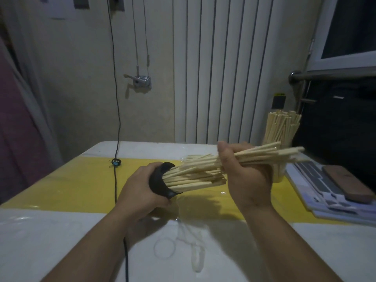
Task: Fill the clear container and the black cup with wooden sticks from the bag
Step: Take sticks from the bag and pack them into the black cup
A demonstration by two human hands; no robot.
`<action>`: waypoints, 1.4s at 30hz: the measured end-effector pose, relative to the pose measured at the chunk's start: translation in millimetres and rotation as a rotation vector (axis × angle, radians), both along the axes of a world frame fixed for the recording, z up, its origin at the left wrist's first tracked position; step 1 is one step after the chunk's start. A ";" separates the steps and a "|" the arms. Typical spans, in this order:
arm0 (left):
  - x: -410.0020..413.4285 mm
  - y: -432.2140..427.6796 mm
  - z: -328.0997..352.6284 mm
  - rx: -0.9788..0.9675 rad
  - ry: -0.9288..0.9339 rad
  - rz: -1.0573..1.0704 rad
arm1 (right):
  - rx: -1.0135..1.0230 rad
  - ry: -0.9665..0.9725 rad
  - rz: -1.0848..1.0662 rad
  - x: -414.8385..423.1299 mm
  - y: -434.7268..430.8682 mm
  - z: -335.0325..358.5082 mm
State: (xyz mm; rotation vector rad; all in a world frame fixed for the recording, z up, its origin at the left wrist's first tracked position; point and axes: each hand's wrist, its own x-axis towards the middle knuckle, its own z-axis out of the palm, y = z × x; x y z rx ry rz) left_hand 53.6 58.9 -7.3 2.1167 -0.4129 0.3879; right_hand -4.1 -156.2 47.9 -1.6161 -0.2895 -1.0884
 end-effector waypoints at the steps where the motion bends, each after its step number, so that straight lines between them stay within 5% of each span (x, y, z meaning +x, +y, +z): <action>1: -0.2 -0.1 0.3 0.002 -0.001 0.001 | 0.010 0.058 0.020 0.9 1.4 -1.0; 7: -4.6 -2.4 4.7 0.008 -0.023 -0.002 | 0.044 0.292 0.091 9.6 -2.5 -4.5; 15: -3.1 -3.0 2.2 0.020 -0.033 0.004 | 0.200 0.331 0.164 14.7 -0.8 -4.2; 19: -3.9 -2.8 2.8 0.018 -0.044 0.002 | 0.141 0.358 0.187 12.4 -3.3 -3.9; 23: -4.4 -3.3 2.9 0.046 -0.048 -0.004 | -0.064 0.620 0.284 14.2 -5.1 -9.1; 26: -4.0 -3.1 2.9 0.040 -0.045 -0.006 | 0.214 0.538 0.393 16.3 -8.9 -9.2; 29: -4.7 -2.5 3.7 0.028 -0.041 -0.013 | 0.399 0.392 0.215 15.3 -8.5 -3.0; 34: -4.3 -3.5 2.5 0.028 -0.052 -0.002 | 0.159 0.490 0.223 15.7 -6.3 -9.6; 38: -2.6 -2.1 0.9 0.013 -0.037 0.018 | 0.326 0.342 0.145 12.9 -14.4 -3.8; 42: -2.5 -3.6 0.4 0.025 -0.030 0.026 | -0.010 0.488 0.167 11.9 -3.7 -7.4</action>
